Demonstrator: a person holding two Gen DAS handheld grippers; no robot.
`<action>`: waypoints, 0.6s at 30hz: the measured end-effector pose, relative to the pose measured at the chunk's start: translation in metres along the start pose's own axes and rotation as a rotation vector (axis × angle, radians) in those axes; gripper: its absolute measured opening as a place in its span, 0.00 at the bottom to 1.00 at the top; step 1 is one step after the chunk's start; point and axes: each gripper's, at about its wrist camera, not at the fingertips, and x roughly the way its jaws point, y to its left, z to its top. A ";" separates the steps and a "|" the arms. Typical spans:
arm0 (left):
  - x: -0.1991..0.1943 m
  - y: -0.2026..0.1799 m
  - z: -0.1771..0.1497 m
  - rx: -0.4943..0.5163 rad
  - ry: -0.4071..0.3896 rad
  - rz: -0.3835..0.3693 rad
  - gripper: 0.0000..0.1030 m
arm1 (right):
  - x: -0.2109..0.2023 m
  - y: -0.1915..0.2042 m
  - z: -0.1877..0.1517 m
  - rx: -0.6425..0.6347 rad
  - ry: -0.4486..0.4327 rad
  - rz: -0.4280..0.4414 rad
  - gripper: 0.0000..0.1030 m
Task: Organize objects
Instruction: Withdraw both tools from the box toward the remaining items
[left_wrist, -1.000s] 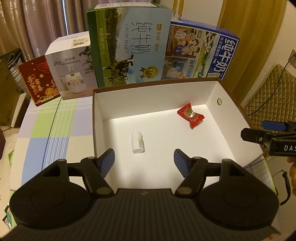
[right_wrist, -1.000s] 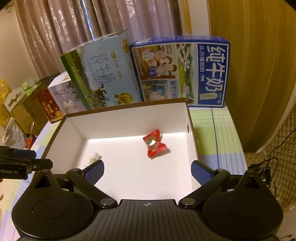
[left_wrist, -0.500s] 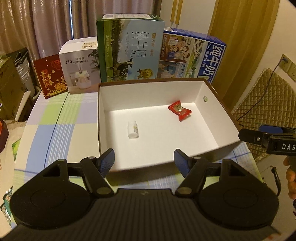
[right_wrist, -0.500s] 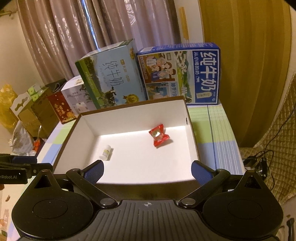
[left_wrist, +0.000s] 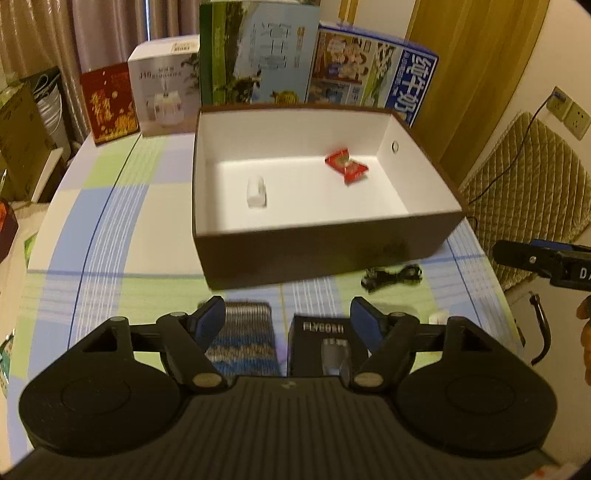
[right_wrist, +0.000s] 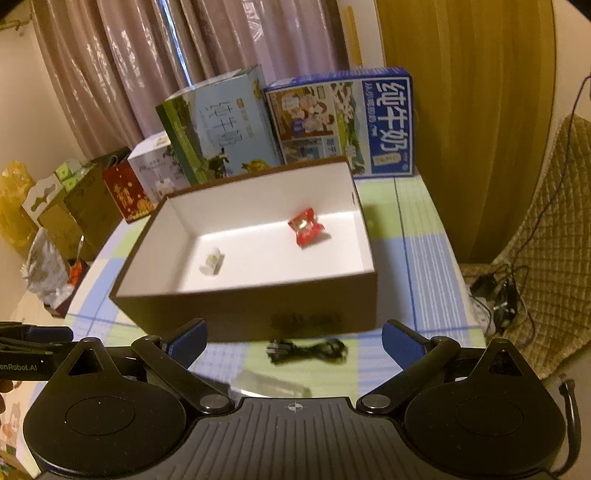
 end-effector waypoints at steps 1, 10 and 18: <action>-0.001 -0.001 -0.004 -0.002 0.005 0.001 0.69 | -0.002 -0.001 -0.003 0.004 0.004 0.000 0.96; -0.002 -0.007 -0.032 -0.004 0.052 0.014 0.70 | -0.008 -0.005 -0.031 0.014 0.058 0.001 0.96; 0.004 -0.018 -0.051 0.005 0.102 0.004 0.70 | -0.008 -0.003 -0.052 0.020 0.112 0.011 0.95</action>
